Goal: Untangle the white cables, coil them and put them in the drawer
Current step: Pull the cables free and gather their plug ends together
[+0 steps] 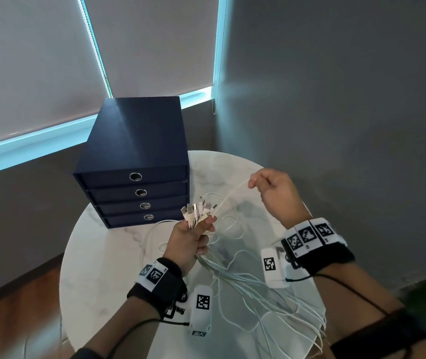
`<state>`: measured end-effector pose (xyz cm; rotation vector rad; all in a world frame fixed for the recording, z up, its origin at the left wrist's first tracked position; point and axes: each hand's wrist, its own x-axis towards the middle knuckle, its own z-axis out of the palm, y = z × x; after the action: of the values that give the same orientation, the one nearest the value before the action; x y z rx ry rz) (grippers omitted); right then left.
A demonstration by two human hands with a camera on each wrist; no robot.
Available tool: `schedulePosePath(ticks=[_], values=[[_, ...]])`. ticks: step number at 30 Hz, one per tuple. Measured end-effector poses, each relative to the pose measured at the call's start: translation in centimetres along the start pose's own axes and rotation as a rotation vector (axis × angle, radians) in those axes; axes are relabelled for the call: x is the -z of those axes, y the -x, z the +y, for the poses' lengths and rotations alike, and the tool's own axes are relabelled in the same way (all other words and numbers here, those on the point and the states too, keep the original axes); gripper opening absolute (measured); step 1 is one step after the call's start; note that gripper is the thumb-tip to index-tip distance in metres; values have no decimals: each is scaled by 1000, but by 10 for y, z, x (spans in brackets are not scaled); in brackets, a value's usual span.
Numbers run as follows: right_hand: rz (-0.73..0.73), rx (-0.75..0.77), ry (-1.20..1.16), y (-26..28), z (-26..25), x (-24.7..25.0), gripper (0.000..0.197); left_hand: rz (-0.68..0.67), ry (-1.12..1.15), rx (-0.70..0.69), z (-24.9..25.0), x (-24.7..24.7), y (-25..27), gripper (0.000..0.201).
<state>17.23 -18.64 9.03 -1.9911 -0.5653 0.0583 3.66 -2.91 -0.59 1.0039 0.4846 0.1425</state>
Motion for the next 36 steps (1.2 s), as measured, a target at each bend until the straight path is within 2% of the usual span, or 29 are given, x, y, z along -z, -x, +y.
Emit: schedulePosePath(ticks=[2,6,8,9,10,12,14,15,17,18,19,20,21,24,28,33,36], values=[[146,-65,-68,-8,5,13,34,15,23,-11,0,0,0,15],[564,-216,-145,-23,32,61,28,69,62,-13,-1,3,0,20],[667,-317,-79,-25,52,87,29,89,92,-16,0,3,0,23],[666,-370,9,-24,64,96,29,92,101,-21,0,2,-1,24],[648,-431,126,-20,72,101,31,90,107,-28,2,0,-2,25],[600,-525,299,-10,83,96,48,78,113,-42,6,-8,-4,27],[492,-460,177,5,75,73,53,56,110,-57,12,-20,-4,30],[335,-372,35,13,66,57,47,41,104,-64,15,-27,-4,32],[-144,-253,-189,34,45,18,40,18,94,-76,23,-44,-6,33],[-383,-229,-227,44,36,-3,40,11,94,-82,25,-53,-7,33],[-553,-213,-194,52,34,-22,35,5,96,-87,28,-61,-8,33],[-637,-193,-120,60,33,-40,22,-2,101,-93,31,-67,-10,32],[-646,-182,-94,66,31,-52,9,-10,105,-102,35,-70,-11,32],[-543,-262,-61,74,43,-61,35,-5,112,-167,48,-66,-15,34],[-480,-265,115,74,72,-43,36,47,223,-205,64,-45,-21,34],[-427,-468,218,81,116,-10,41,80,353,-214,83,-22,-26,34],[-423,-518,309,86,140,11,40,105,364,-212,90,-11,-27,35]])
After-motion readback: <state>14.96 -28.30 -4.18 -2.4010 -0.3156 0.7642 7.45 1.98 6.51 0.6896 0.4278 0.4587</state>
